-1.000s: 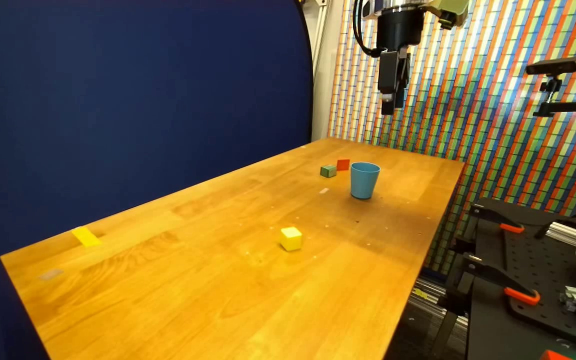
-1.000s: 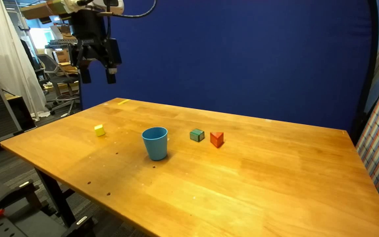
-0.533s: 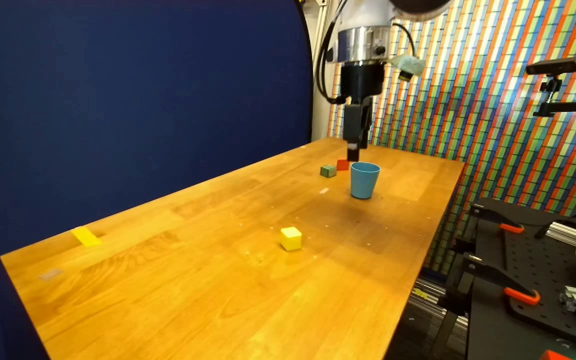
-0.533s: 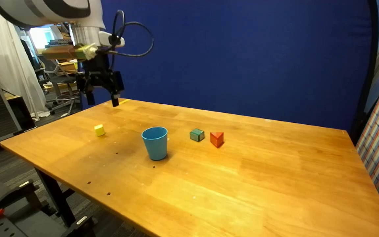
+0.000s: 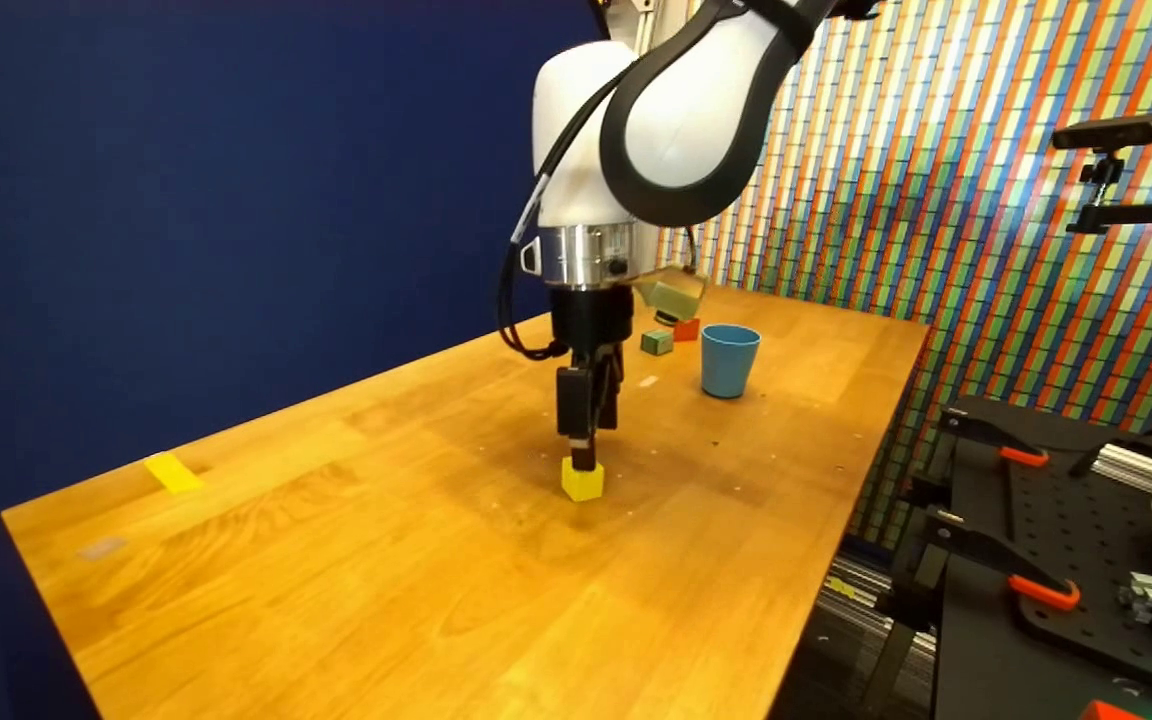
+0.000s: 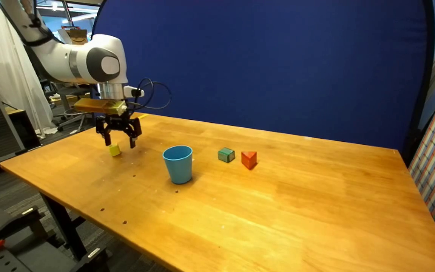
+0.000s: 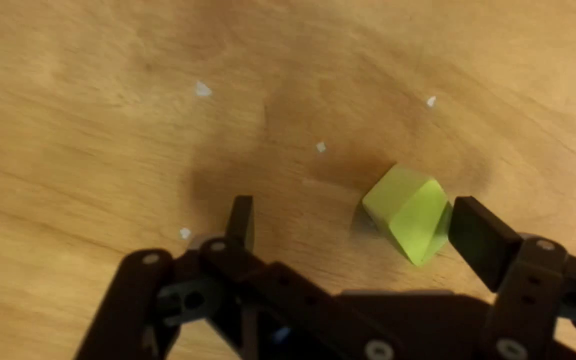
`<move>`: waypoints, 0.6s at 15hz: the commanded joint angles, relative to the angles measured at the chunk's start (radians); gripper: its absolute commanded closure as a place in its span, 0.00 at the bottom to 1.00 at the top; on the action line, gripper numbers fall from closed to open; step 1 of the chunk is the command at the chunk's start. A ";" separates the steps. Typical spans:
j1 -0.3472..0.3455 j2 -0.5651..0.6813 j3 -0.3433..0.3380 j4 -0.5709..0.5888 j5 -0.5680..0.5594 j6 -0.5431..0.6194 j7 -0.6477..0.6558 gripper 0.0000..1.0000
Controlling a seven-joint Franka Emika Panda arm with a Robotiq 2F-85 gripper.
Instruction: Put the yellow block in the cup
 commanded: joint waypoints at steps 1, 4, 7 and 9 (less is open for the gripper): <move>0.012 0.122 0.006 0.154 0.010 -0.028 -0.025 0.00; 0.011 0.145 0.016 0.186 0.026 -0.033 -0.016 0.00; 0.014 0.151 0.018 0.182 0.030 -0.022 -0.004 0.00; 0.017 0.145 0.017 0.174 0.028 -0.017 0.003 0.25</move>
